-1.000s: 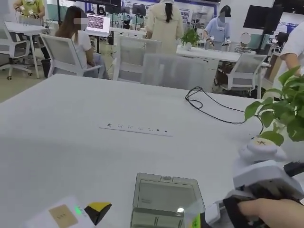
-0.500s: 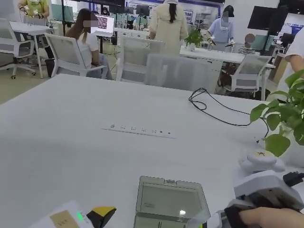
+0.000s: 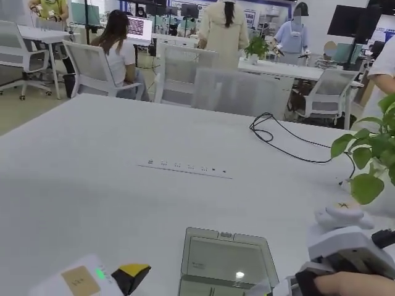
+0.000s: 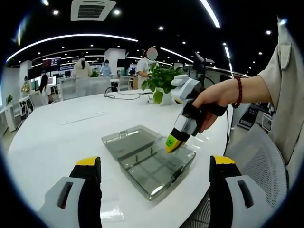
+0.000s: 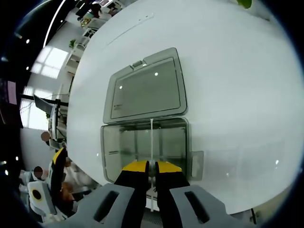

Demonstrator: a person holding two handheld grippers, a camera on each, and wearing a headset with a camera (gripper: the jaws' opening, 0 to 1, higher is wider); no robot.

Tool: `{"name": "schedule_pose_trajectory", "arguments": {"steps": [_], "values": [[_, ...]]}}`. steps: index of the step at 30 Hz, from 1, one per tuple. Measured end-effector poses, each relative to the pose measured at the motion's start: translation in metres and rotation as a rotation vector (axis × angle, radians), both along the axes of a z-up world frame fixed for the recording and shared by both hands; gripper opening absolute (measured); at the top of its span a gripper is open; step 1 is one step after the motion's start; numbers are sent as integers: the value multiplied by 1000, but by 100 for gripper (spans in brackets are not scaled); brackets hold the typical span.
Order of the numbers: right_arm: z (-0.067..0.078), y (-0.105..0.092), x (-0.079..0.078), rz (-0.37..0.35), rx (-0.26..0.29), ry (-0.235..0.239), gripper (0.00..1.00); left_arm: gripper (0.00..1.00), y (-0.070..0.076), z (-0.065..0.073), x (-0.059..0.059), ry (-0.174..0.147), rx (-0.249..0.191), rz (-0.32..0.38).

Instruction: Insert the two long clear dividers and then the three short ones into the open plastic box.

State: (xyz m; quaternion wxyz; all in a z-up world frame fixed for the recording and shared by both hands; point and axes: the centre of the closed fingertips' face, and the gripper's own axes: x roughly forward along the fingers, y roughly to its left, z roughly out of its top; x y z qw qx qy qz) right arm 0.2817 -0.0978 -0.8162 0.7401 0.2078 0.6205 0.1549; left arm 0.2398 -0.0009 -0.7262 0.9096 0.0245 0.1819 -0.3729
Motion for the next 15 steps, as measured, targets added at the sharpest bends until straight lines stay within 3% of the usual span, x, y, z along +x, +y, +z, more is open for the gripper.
{"name": "schedule_pose_trajectory", "arguments": {"steps": [15], "values": [[0, 2, -1, 43, -41, -19, 6, 97, 5, 2, 3, -5, -6, 14]]}}
